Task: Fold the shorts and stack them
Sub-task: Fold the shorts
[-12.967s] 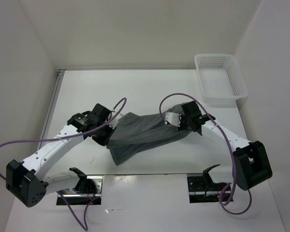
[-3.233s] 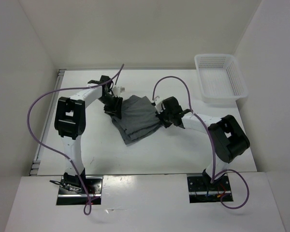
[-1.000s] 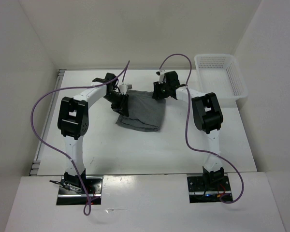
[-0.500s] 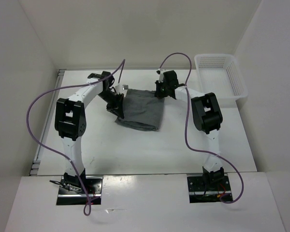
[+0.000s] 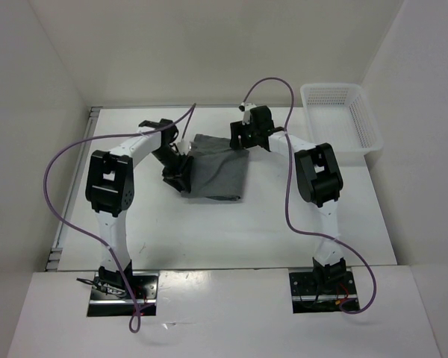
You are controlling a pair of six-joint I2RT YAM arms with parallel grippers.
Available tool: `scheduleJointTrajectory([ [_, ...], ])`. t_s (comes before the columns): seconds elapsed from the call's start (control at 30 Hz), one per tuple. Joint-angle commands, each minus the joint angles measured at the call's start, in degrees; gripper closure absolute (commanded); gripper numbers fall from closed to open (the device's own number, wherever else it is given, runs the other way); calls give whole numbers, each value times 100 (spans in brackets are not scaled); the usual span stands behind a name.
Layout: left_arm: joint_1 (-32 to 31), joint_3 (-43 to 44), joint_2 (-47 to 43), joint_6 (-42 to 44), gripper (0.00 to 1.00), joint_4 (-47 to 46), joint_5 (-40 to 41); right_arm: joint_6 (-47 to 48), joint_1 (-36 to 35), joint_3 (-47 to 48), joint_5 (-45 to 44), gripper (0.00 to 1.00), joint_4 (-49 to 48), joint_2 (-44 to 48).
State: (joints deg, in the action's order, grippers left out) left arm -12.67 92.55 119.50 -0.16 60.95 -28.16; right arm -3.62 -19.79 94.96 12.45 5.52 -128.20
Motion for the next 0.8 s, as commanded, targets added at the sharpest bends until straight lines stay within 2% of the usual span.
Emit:
scheduleJointTrajectory([
  [0.0, 10, 534, -146, 16, 47, -241, 21, 63, -25, 286, 48, 21, -139, 146],
  [0.1, 63, 851, -383, 16, 38, -241, 21, 195, -25, 497, -102, 17, -25, 225],
  [0.17, 124, 1211, -542, 16, 28, -355, 92, 247, -25, 602, -164, 14, 36, 444],
  [0.27, 194, 1353, -612, 16, 22, -872, 215, 247, -25, 603, -164, 13, 159, 787],
  [0.47, 194, 1827, 441, 16, 22, -865, 636, 747, -25, -415, 319, 13, 730, 1778],
  [0.57, 194, 1898, 680, 16, 21, -1031, 637, 1282, -25, -1293, 1117, 13, 1222, 2393],
  [0.6, 194, 1976, 819, 16, 21, -1032, 637, 1781, -86, -1504, 1520, 13, 1380, 2536],
  [0.73, 194, 2319, 1101, 16, 20, -1094, 637, 2330, -384, -2637, 1524, 13, 1785, 3107],
  [0.77, 194, 2381, 1154, 16, 23, -1094, 637, 2400, -463, -2779, 1445, 13, 1786, 3187],
])
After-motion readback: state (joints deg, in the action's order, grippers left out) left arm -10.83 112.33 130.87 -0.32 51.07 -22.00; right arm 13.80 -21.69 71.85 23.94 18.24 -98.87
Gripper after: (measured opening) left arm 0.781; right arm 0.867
